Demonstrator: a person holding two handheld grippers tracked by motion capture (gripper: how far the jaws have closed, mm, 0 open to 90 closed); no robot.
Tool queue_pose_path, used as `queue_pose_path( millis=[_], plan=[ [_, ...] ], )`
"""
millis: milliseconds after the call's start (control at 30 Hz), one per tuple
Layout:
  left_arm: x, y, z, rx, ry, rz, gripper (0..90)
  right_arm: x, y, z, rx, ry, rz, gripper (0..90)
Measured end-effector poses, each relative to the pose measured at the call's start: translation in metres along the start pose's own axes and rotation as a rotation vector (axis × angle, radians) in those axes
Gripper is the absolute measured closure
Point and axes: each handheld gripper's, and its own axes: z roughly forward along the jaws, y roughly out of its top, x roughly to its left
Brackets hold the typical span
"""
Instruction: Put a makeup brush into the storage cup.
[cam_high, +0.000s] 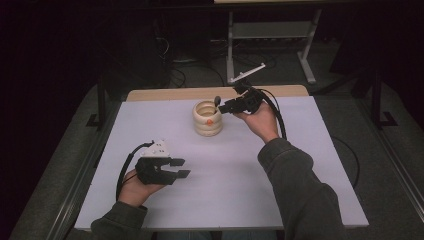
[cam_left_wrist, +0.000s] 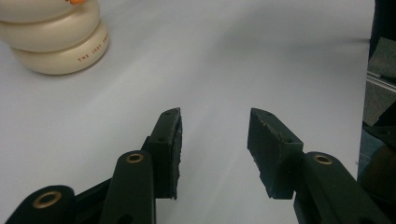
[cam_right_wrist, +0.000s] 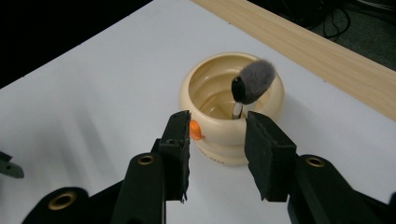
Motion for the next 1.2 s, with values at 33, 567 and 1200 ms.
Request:
queue_pose_path(
  millis=[33,567,1200],
  plan=[
    [0.0,0.0,0.0,0.004,0.0,0.006,54.0,-0.001,-0.003,-0.002,-0.009,-0.003,-0.011,58.5],
    [0.001,0.001,-0.003,0.005,0.02,0.005,50.3,-0.007,-0.035,-0.021,-0.054,0.0,0.025,46.6],
    [0.005,-0.002,-0.004,-0.004,0.04,-0.026,44.9,-0.009,-0.073,-0.036,-0.09,-0.007,0.025,35.8]
  ],
)
